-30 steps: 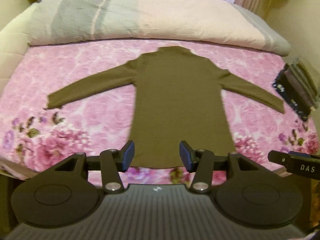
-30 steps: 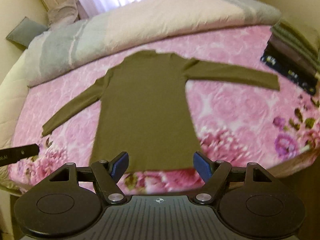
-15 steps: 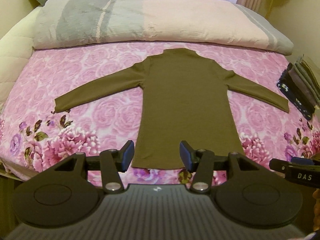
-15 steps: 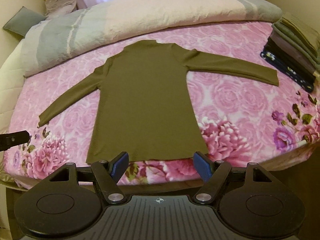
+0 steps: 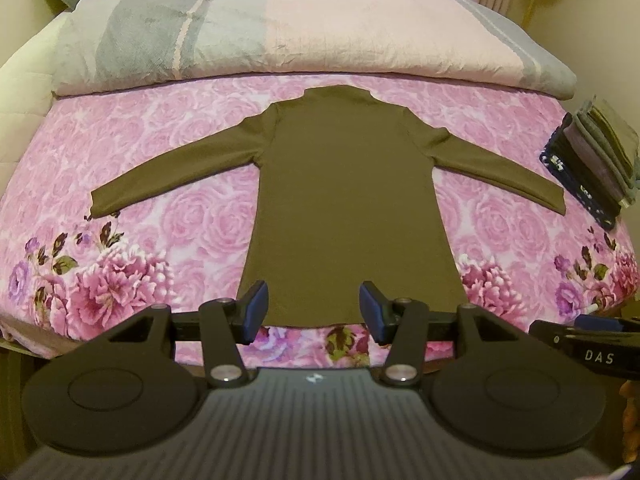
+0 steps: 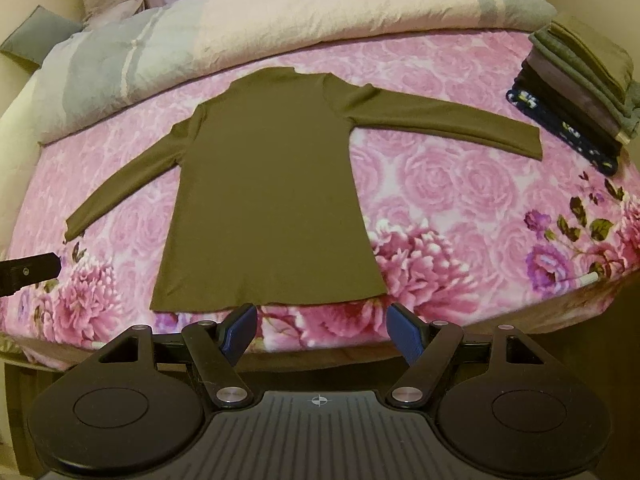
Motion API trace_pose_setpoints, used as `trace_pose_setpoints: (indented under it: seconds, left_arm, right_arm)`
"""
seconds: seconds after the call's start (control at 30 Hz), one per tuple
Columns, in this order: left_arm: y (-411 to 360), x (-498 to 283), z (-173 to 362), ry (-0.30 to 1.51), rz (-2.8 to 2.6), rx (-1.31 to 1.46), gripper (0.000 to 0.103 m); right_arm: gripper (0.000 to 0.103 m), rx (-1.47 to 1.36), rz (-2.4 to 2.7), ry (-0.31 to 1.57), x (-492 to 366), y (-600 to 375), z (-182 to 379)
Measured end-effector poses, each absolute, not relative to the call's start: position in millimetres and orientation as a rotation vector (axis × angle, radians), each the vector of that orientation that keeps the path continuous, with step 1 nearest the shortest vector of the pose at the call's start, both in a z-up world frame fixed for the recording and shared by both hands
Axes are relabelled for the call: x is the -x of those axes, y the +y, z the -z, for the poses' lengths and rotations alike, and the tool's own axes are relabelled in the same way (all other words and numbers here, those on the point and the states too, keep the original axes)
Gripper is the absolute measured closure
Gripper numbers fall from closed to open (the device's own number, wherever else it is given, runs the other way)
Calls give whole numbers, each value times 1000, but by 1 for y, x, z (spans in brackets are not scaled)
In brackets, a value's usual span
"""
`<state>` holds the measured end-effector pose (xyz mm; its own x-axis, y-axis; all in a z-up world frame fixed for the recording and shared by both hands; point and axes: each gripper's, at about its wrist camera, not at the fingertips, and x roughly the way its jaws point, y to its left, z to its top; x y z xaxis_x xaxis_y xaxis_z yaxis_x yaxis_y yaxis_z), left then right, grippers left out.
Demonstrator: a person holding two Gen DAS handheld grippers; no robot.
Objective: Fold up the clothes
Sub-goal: 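Release the hem and lift both grippers away from the flat shirt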
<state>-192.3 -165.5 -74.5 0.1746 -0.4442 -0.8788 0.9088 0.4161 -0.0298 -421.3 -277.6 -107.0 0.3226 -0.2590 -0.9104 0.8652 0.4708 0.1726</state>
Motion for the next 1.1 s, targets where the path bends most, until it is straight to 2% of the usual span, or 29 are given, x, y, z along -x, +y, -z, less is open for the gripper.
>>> trace_pose_setpoints:
  seconds: [1.1]
  left_arm:
    - [-160, 228, 86, 1019, 869, -553, 56]
  right_arm:
    - [29, -684, 659, 1030, 442, -305, 123]
